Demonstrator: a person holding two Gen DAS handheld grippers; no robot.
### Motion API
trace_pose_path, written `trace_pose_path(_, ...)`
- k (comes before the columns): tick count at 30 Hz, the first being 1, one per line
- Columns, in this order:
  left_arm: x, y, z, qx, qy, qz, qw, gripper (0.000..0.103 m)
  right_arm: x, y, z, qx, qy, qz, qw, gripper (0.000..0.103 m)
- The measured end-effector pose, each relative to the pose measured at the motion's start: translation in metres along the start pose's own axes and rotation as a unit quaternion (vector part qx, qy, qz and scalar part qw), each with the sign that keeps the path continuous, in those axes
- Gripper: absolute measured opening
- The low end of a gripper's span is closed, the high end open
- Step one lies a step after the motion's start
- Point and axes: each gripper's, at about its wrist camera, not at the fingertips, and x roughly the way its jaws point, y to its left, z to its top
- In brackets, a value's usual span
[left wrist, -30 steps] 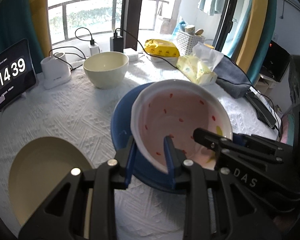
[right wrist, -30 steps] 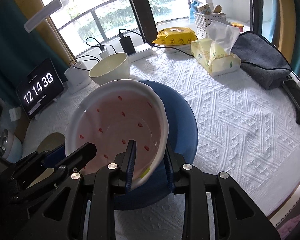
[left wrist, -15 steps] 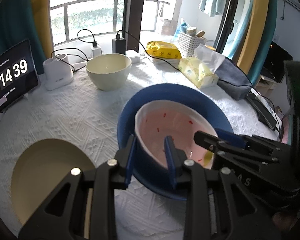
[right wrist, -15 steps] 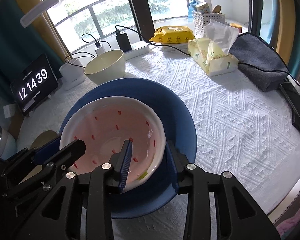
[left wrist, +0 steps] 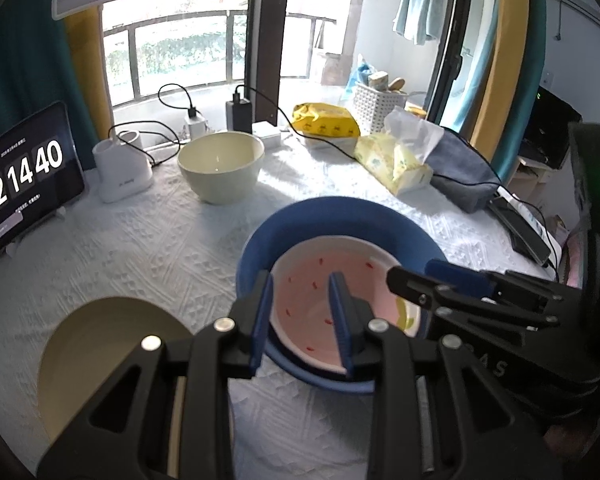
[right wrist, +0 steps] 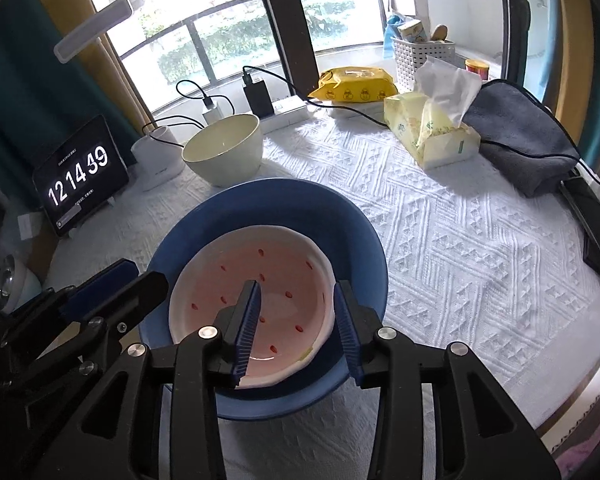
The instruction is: Organize plates and bowls
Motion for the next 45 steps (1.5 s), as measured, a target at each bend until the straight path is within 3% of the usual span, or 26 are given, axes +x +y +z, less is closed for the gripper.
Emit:
trace_pose_path(11,-0.012,0.01,0.012,-0.012,-0.014,-0.008,0.9998,0.031,-0.009,0.007,0.009,-0.004,-0.012,0.001,1.0,0.04)
trace_pose_path(23,-0.018,0.029,0.028,-0.03,-0.03,-0.004,0.9991,0.042,-0.011,0.021,0.028,-0.015,-0.02,0.009,1.0,0.04)
trace_pose_path(45,0.014,0.067,0.074,-0.076,-0.026,0.033,0.9962,0.045,0.022,0.031,0.099,-0.074,-0.026,0.048,0.996,0.04)
